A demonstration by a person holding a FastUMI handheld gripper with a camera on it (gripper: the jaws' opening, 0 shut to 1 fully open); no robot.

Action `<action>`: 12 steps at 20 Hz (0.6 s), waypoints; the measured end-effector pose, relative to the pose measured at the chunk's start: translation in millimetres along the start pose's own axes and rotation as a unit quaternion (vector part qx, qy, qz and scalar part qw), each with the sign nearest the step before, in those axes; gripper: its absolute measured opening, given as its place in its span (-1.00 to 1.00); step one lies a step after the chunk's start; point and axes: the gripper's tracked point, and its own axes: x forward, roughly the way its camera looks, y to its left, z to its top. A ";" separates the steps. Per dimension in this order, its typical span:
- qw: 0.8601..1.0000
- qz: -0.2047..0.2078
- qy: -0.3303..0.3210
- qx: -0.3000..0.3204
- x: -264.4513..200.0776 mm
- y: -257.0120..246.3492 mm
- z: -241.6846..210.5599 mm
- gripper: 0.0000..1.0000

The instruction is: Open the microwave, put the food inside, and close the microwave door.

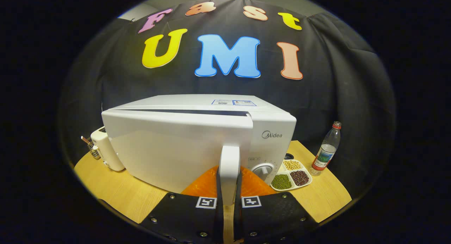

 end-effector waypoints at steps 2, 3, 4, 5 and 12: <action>1.000 0.001 0.008 0.017 -18.0 5.0 -7.2 -0.77; 1.000 0.003 0.013 0.024 -26.8 9.7 -9.9 -0.78; 0.999 0.005 0.017 0.027 -34.9 15.1 -12.4 -0.74; 0.999 0.011 0.020 0.028 -44.3 20.6 -14.2 -0.63; 0.999 0.039 0.023 0.018 -103.9 59.5 -34.1 -0.56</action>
